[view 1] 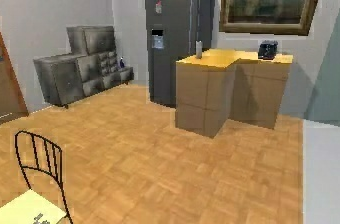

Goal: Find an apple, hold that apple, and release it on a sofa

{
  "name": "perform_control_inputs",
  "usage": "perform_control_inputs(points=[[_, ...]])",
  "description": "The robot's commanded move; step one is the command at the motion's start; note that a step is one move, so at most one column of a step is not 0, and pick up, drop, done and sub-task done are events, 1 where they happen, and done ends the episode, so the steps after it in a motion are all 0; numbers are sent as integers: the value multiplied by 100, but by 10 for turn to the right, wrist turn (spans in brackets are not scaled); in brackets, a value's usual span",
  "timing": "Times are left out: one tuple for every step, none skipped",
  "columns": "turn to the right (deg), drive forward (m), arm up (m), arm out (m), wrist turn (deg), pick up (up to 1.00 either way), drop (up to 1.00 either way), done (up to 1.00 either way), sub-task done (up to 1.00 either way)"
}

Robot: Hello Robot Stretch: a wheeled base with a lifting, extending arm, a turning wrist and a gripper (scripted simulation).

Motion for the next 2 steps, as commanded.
perform_control_inputs(points=[[0, 100, 0, 0, 0, 0, 0, 0, 0], [-60, 0, 0, 0, 0, 0, 0, 0, 0]])
